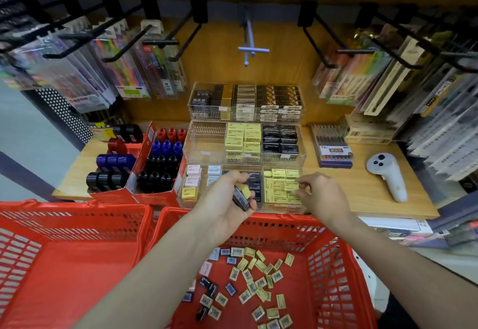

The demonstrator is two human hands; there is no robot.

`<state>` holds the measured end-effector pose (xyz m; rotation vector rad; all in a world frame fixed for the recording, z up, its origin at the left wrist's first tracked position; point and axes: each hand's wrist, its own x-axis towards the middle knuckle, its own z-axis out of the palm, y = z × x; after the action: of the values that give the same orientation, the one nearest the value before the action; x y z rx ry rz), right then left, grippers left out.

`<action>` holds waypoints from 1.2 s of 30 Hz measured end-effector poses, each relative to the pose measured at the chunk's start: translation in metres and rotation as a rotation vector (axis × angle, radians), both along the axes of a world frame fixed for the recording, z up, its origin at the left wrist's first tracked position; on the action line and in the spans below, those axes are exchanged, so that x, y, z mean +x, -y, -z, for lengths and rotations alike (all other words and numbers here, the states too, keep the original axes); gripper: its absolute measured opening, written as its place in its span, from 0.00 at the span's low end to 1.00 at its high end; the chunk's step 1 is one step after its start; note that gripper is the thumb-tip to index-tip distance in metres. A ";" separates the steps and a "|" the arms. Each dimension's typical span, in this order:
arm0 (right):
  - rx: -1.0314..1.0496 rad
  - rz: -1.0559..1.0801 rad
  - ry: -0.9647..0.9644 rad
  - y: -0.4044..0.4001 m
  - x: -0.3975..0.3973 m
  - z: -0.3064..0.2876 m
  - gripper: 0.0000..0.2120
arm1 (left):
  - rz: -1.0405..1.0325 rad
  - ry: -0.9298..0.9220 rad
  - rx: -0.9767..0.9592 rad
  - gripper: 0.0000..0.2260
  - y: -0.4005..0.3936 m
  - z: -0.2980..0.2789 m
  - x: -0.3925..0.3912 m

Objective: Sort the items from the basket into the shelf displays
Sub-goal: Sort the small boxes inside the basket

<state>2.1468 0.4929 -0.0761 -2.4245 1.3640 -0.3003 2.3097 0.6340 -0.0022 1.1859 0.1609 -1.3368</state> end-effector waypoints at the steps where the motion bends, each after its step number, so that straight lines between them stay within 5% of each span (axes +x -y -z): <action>1: -0.011 0.017 0.009 -0.001 0.004 0.003 0.18 | 0.011 -0.005 -0.016 0.08 0.000 0.001 0.001; 17: -0.060 0.063 0.003 -0.002 0.029 0.004 0.13 | 0.106 0.033 -0.078 0.11 -0.008 0.003 0.003; 20: 0.213 0.019 0.340 -0.014 0.023 -0.020 0.09 | 0.125 0.055 -0.115 0.13 -0.008 0.001 0.003; 22: 0.577 -0.059 0.582 -0.032 0.019 -0.043 0.09 | 0.154 0.114 -0.137 0.13 -0.008 0.001 0.001; 25: 0.879 -0.128 0.701 -0.053 0.018 -0.061 0.14 | 0.136 0.165 -0.153 0.14 -0.009 0.000 -0.002; 33: 0.620 -0.153 0.673 -0.064 0.014 -0.065 0.06 | 0.116 0.184 -0.048 0.08 -0.012 0.003 -0.005; 36: 0.622 -0.121 0.657 -0.063 0.013 -0.064 0.07 | 0.119 0.133 -0.040 0.14 -0.013 0.002 -0.006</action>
<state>2.1596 0.5560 -0.0120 -1.6665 0.8422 -0.4971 2.3040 0.6469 -0.0042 1.2618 -0.0326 -1.3524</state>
